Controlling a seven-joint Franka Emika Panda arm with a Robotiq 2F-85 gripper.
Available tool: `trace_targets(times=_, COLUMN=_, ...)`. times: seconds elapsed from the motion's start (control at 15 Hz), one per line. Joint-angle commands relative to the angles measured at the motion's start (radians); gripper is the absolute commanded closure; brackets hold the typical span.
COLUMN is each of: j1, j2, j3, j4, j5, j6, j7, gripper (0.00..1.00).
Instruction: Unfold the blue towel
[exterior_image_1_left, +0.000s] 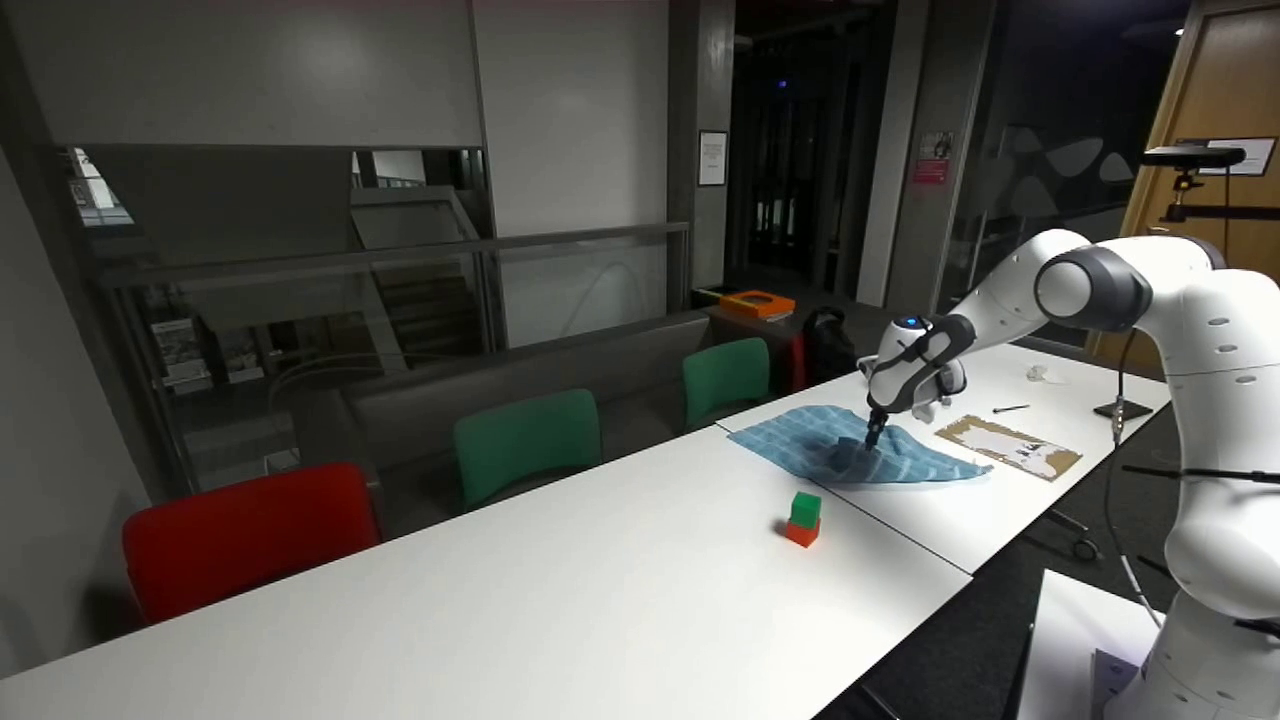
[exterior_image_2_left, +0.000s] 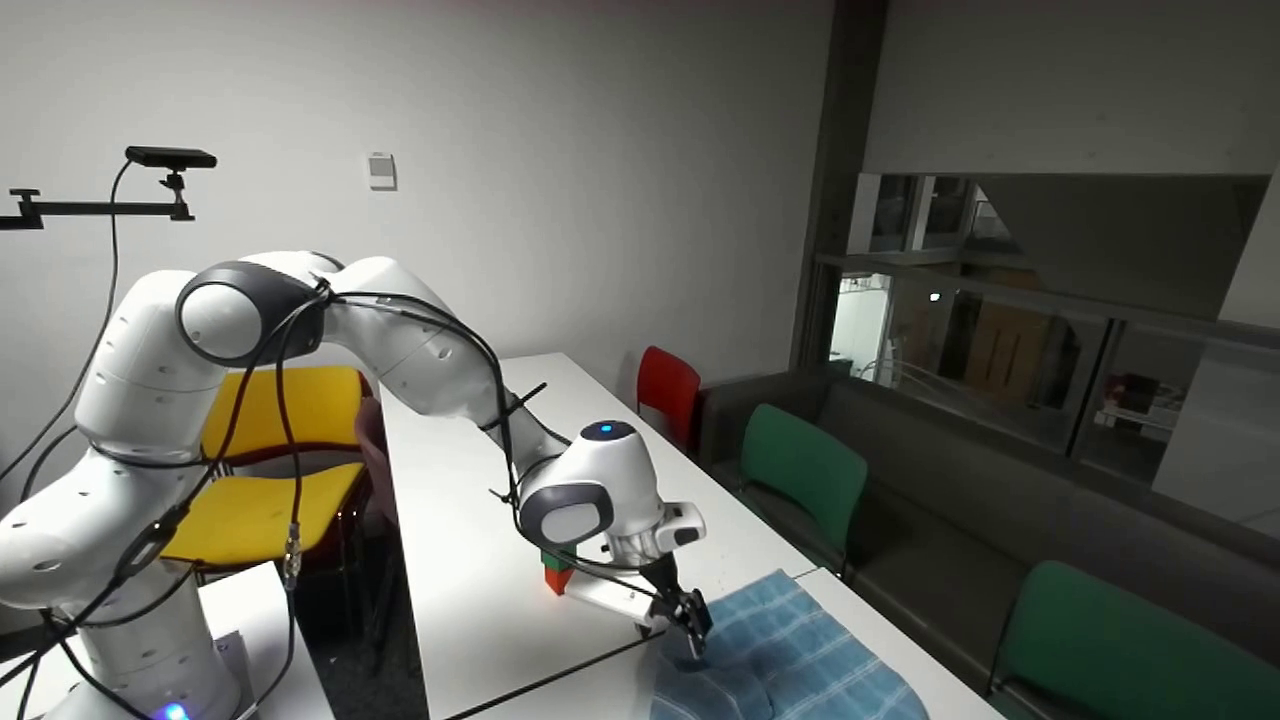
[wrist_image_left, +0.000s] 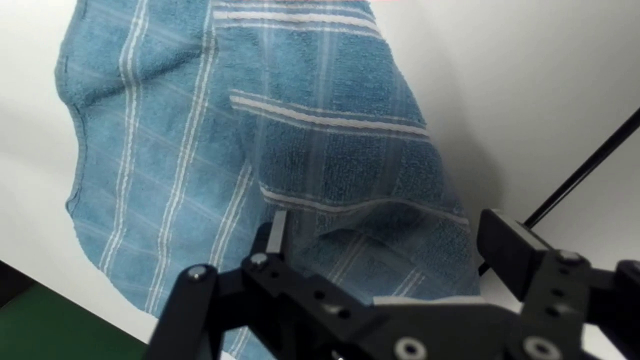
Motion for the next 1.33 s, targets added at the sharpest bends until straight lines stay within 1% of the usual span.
trace_targets(times=0.0, j1=-0.069, j2=0.038, j3=0.044, j4=0.104, j5=0.066, j6=-0.05, j7=-0.093, gripper=0.0)
trace_targets(times=0.13, j1=-0.098, j2=0.054, j3=0.066, j4=0.158, j5=0.103, j6=-0.091, j7=-0.119, gripper=0.0)
trace_targets(times=0.27, j1=-0.111, j2=0.073, j3=0.079, j4=0.22, j5=0.137, j6=-0.143, j7=-0.136, gripper=0.0)
trace_targets(times=0.73, j1=-0.09, j2=0.133, j3=0.08, j4=0.39, j5=0.152, j6=-0.267, j7=-0.139, gripper=0.0)
trace_targets(times=1.27, j1=-0.091, j2=0.28, j3=0.104, j4=0.518, j5=0.176, j6=-0.412, j7=-0.183, gripper=0.0)
